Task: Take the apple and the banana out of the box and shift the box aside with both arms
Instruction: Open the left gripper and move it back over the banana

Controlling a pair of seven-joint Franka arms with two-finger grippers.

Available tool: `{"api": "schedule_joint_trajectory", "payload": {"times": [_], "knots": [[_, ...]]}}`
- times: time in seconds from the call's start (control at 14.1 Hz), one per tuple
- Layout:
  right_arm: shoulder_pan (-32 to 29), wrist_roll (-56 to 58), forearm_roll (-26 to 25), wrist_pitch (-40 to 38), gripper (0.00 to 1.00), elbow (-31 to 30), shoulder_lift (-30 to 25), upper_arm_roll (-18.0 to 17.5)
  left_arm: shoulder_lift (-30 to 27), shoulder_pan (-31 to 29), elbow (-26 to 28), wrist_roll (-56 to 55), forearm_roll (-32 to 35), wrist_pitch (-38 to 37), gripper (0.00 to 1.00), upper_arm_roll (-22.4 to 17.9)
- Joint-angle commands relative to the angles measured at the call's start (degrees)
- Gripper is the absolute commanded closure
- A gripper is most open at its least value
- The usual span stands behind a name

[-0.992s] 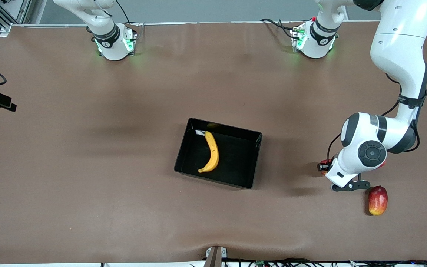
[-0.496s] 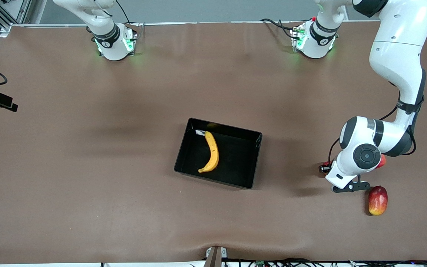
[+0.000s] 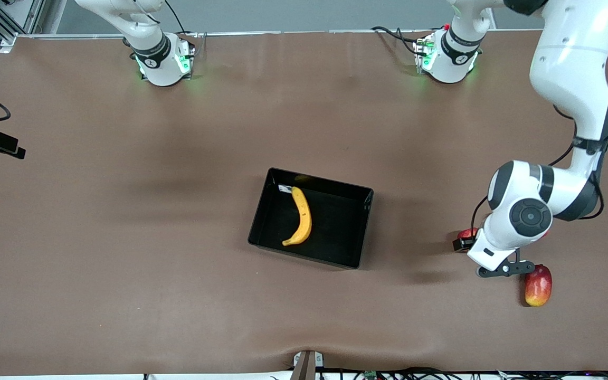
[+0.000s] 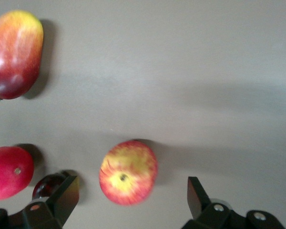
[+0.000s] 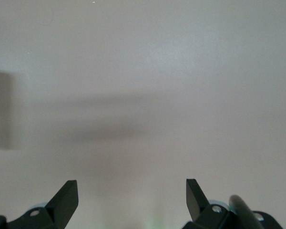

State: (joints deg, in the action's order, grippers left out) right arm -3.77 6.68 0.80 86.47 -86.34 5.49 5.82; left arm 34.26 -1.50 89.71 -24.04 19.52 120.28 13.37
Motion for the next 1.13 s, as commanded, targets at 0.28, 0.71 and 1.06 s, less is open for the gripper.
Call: {"api": "schedule_joint_trajectory", "payload": {"times": [0.28, 0.71, 1.06], "knots": [[-0.8, 0.5, 0.8, -0.4, 0.00, 0.5, 0.0, -0.3, -1.8, 4.9, -2.7, -9.5, 1.4, -3.5, 0.00, 13.3], [-0.5, 0.4, 0.8, -0.4, 0.00, 0.6, 0.1, -0.3, 8.1, 19.1, -13.7, -17.6, 1.5, -1.3, 0.00, 12.1], [-0.6, 0.5, 0.9, -0.4, 0.00, 0.5, 0.2, -0.3, 14.6, 30.4, -18.0, -21.8, 1.1, 9.1, 0.00, 3.1]]}}
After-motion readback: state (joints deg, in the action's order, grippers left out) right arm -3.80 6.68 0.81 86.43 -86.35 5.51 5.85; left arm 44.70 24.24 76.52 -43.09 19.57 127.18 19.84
